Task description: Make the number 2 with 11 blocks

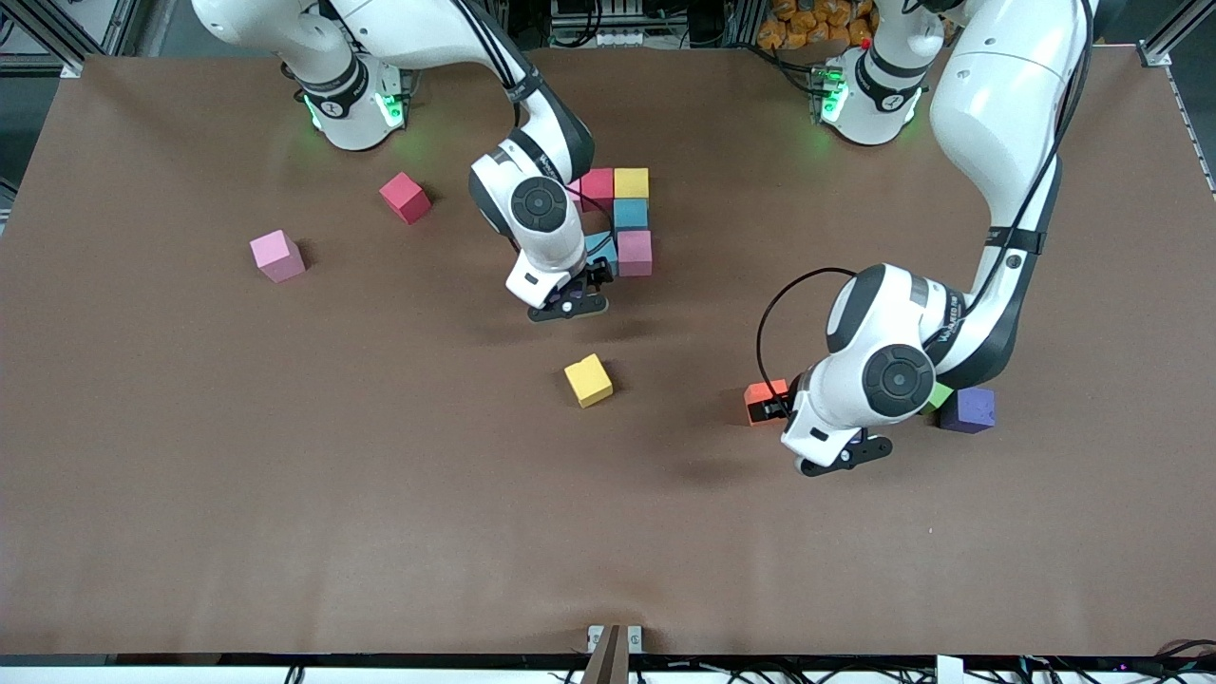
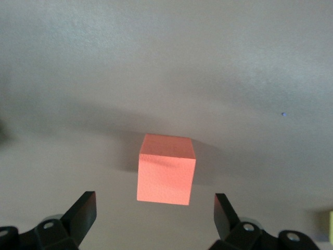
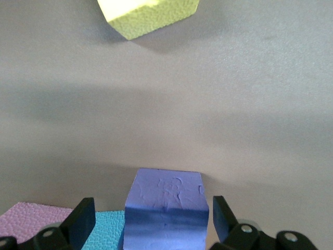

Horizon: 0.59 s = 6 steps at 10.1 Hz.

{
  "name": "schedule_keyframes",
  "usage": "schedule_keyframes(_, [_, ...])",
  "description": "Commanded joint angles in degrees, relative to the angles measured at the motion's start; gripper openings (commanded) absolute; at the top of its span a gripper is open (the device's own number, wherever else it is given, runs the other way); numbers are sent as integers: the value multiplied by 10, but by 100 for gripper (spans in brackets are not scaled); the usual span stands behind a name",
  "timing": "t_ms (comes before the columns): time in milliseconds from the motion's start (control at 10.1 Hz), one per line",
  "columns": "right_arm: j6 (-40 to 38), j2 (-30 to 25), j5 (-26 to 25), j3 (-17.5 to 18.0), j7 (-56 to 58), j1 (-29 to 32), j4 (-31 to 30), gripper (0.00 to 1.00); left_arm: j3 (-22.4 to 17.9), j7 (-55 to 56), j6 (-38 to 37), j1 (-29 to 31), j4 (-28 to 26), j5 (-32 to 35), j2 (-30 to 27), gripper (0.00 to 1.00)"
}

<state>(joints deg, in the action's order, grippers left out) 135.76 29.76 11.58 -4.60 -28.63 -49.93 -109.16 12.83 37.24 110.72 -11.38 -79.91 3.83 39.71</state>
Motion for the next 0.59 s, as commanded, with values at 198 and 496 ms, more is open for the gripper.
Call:
schedule_keyframes(198, [-47, -31, -16, 8, 29, 45, 49, 100, 2, -6, 5, 0, 2, 17, 9, 100])
schedule_keyframes(496, [-67, 43, -58, 8, 107, 77, 195, 100, 2, -6, 16, -6, 2, 17, 20, 100])
